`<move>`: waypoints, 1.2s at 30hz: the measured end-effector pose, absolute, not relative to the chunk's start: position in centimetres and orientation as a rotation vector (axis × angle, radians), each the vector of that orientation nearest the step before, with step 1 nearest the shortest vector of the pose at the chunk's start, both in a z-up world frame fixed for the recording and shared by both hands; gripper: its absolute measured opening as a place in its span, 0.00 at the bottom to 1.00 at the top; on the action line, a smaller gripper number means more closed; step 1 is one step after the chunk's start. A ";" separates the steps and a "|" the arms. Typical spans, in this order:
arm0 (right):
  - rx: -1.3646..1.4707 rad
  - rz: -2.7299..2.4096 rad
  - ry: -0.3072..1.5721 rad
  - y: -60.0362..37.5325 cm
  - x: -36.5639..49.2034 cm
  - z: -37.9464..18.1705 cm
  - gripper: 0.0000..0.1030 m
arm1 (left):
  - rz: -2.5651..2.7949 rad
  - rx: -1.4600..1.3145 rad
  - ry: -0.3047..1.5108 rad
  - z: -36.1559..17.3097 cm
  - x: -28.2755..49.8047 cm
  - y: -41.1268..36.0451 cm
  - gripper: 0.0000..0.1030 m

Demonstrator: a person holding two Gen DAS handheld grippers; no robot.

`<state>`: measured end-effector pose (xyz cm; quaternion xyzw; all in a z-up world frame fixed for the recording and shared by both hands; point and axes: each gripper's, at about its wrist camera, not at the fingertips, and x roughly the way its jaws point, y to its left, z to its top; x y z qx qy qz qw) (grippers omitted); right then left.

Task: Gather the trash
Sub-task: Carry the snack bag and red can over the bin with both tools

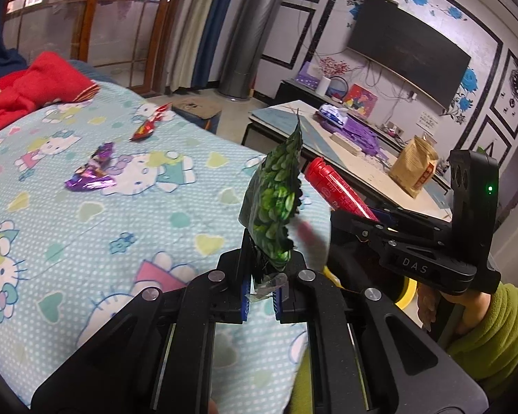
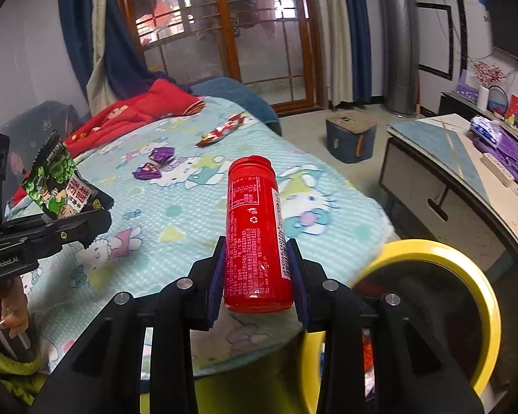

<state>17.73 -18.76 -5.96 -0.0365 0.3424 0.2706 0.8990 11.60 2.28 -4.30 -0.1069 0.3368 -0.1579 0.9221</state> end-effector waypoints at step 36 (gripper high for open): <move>0.108 0.275 0.715 -32.7 16.5 -6.7 0.31 | -0.528 -0.088 0.707 -4.0 14.9 -9.6 0.05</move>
